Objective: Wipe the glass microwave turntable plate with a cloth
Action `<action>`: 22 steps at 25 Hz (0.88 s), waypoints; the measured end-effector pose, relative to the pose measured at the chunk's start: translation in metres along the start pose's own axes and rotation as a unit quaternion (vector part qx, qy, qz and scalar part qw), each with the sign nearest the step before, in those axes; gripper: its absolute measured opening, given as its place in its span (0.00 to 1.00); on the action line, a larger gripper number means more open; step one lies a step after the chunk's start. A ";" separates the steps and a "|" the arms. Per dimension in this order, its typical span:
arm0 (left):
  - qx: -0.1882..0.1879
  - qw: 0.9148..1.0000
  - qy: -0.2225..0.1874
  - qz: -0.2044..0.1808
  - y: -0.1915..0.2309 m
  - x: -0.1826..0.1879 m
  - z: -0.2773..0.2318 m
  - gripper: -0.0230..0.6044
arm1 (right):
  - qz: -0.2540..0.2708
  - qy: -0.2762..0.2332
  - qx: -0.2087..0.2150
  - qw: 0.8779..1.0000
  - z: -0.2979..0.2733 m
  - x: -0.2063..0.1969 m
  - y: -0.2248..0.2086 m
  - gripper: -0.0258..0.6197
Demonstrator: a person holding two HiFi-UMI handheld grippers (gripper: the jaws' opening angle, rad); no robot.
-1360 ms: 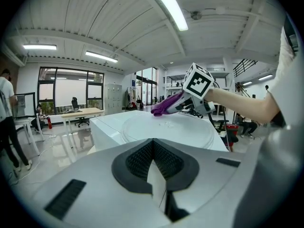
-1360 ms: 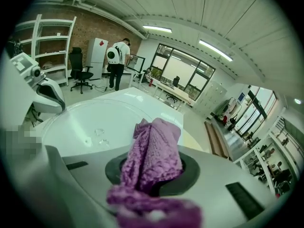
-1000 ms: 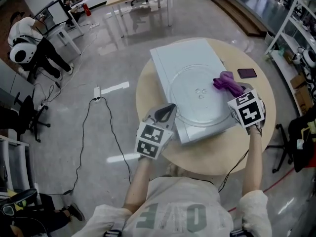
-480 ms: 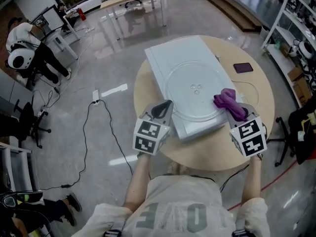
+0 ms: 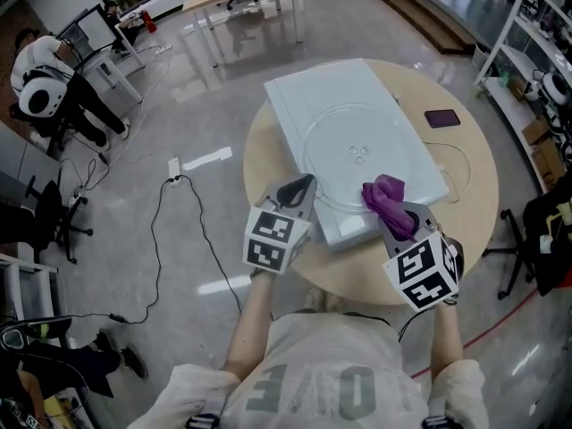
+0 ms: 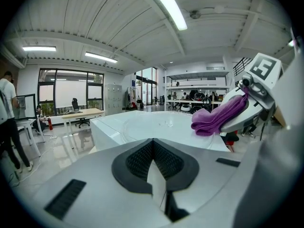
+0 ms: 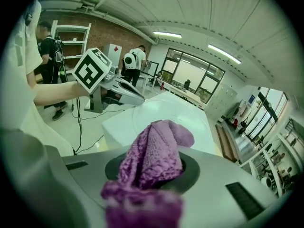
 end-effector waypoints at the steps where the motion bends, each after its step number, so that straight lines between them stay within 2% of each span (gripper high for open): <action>1: 0.000 1.000 -0.002 -0.001 -0.001 0.001 -0.001 0.03 | 0.011 0.000 0.002 1.000 -0.001 0.003 0.002 0.11; 9: 0.001 1.000 -0.007 -0.006 -0.004 0.004 0.000 0.03 | 0.046 -0.010 0.060 0.997 -0.017 0.027 0.030 0.11; 15: -0.001 1.000 -0.011 -0.004 -0.006 0.005 0.000 0.03 | 0.027 -0.027 0.089 0.995 -0.046 0.050 0.031 0.11; 19: -0.001 1.000 -0.012 -0.005 -0.007 0.003 -0.001 0.03 | -0.003 -0.030 0.117 0.993 -0.069 0.064 0.025 0.11; 22: -0.003 1.000 -0.013 -0.005 -0.007 0.002 0.000 0.03 | 0.002 -0.031 0.127 0.991 -0.082 0.076 0.024 0.11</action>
Point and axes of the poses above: the fingertips, and each gripper's own axes: z backward along the fingers, y to its left, x out of its top, the point moved 5 cm from there along z, backward along the fingers, and after that the axes turned 15 degrees about -z, right-handed, at the moved point
